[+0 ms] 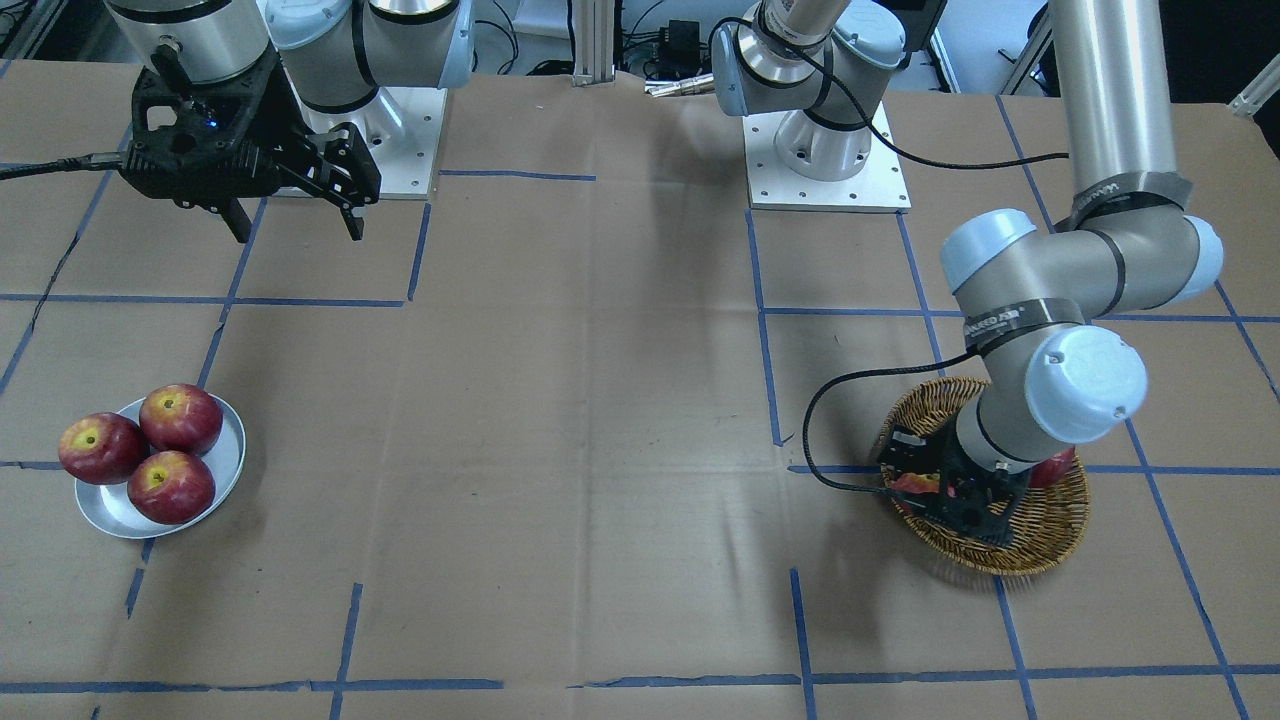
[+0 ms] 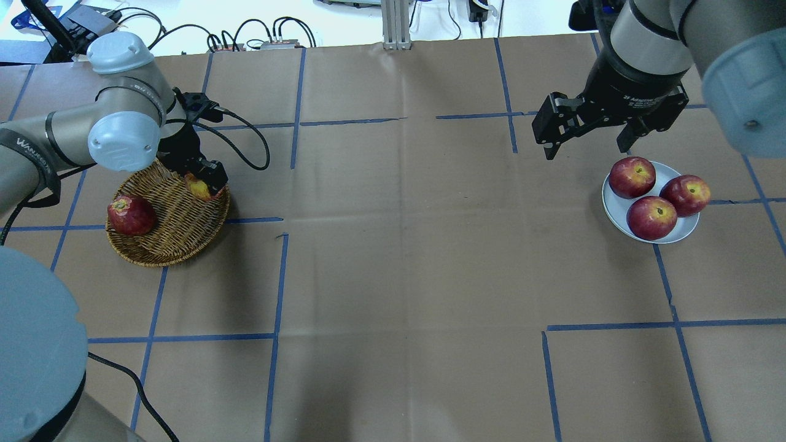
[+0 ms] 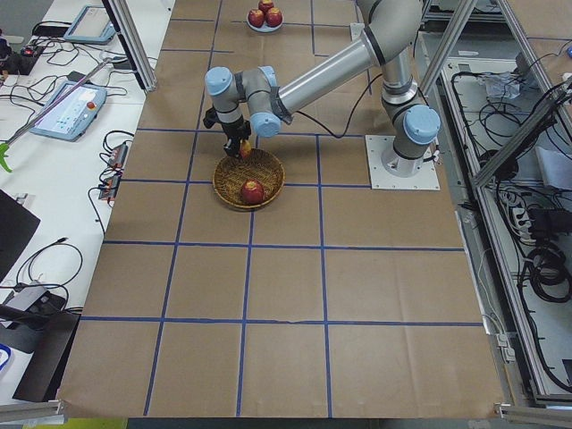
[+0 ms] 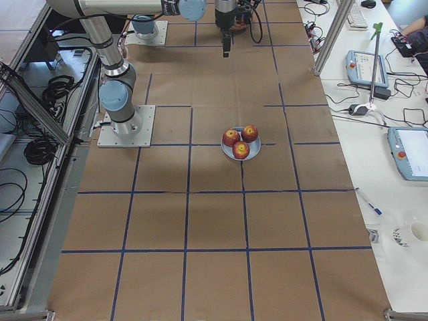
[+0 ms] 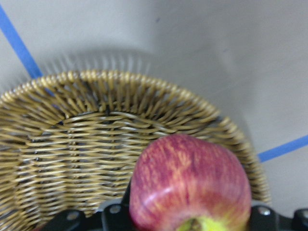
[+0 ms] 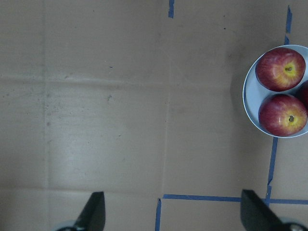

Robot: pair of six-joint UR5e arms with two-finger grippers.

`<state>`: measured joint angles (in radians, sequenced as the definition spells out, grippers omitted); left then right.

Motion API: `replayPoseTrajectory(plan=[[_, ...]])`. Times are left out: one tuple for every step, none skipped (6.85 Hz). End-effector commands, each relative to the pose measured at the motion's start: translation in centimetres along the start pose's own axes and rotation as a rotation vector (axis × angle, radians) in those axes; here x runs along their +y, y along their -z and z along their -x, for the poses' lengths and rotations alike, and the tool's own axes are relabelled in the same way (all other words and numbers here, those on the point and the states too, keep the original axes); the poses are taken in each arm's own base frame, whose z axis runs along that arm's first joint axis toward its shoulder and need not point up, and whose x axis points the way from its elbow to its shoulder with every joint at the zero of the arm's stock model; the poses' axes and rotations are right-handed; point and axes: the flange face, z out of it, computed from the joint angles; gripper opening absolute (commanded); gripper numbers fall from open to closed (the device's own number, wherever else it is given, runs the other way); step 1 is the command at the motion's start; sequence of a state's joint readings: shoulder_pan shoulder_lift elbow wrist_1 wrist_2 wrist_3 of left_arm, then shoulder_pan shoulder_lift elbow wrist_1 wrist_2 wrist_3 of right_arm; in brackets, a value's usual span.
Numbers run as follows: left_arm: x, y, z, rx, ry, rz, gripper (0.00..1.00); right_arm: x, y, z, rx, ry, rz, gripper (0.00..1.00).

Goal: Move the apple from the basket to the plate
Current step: 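Carry the apple with the left gripper toward the table center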

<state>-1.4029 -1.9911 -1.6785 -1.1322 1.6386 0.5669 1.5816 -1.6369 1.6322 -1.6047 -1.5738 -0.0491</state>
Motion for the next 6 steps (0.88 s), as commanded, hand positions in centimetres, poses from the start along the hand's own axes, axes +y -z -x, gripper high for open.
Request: replayPoseTrajectory(plan=[[-2.0, 3.6, -9.9, -0.035, 0.078, -0.053, 0.44, 0.0, 0.0, 0.0, 0.0, 0.0, -0.001, 1.0], [-2.9, 3.5, -15.1, -0.033, 0.186, -0.058, 0.44, 0.0, 0.0, 0.0, 0.0, 0.0, -0.001, 1.0], [-3.9, 4.1, -20.0, -0.036, 0.227, -0.075, 0.44, 0.0, 0.0, 0.0, -0.001, 0.0, -0.001, 1.0], [-4.9, 4.1, -24.1, -0.017, 0.257, -0.084, 0.44, 0.0, 0.0, 0.0, 0.0, 0.0, -0.001, 1.0], [-6.0, 2.4, -27.6, 0.058, 0.314, -0.061, 0.44, 0.0, 0.0, 0.0, 0.0, 0.0, -0.001, 1.0], [-7.0, 0.7, -30.8, 0.054, 0.316, -0.047, 0.45, 0.0, -0.1, 0.0, 0.0, 0.0, 0.0, 1.0]])
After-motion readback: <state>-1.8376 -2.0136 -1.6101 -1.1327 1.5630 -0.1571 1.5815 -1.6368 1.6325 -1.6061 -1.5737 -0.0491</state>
